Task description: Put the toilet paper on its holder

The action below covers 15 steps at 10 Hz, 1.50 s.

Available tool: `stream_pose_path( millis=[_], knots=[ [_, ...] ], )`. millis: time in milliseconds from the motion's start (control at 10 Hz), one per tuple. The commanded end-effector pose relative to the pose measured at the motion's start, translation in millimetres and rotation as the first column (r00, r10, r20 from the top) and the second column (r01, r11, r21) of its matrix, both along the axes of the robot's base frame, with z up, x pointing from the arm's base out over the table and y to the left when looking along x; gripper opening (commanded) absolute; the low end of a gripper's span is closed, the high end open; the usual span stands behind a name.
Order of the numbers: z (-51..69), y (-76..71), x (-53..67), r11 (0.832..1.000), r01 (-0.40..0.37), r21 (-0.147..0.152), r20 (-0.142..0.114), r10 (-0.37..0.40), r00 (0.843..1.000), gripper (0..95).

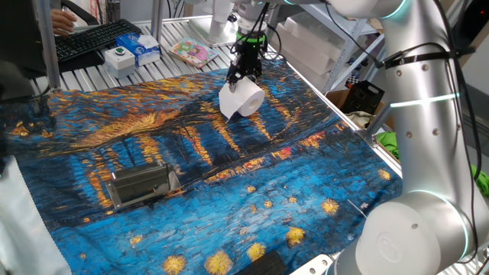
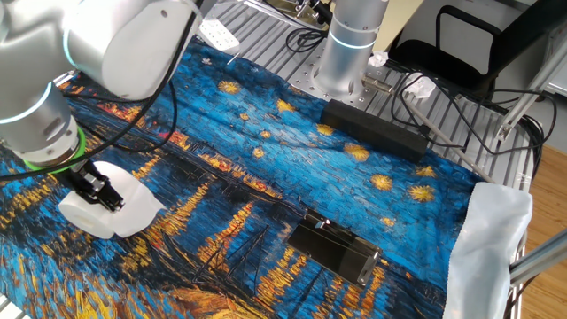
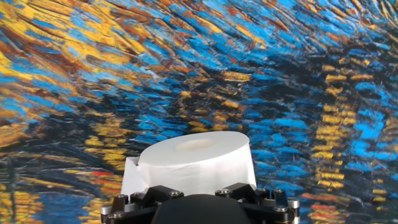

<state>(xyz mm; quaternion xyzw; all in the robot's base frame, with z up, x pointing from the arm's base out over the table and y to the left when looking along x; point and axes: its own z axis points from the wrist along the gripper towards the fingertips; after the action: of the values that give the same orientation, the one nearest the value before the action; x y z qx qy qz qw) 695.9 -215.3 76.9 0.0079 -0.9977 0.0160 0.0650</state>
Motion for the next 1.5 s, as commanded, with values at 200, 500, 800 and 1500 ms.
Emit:
stream_pose_path(
  millis=[200, 500, 800, 1500],
  knots=[
    [10.4, 12.9, -5.0, 1.0, 0.029, -0.005, 0.009, -0.029, 1.0, 0.0],
    [21.0, 27.8, -12.7, 0.998, 0.07, -0.006, 0.002, -0.07, 0.998, 0.0],
    [33.8, 45.2, -27.4, 0.993, 0.121, -0.014, -0.007, -0.121, 0.993, 0.0],
    [34.6, 81.6, -93.1, 0.928, 0.37, 0.037, -0.032, -0.369, 0.929, 0.0]
  ],
)
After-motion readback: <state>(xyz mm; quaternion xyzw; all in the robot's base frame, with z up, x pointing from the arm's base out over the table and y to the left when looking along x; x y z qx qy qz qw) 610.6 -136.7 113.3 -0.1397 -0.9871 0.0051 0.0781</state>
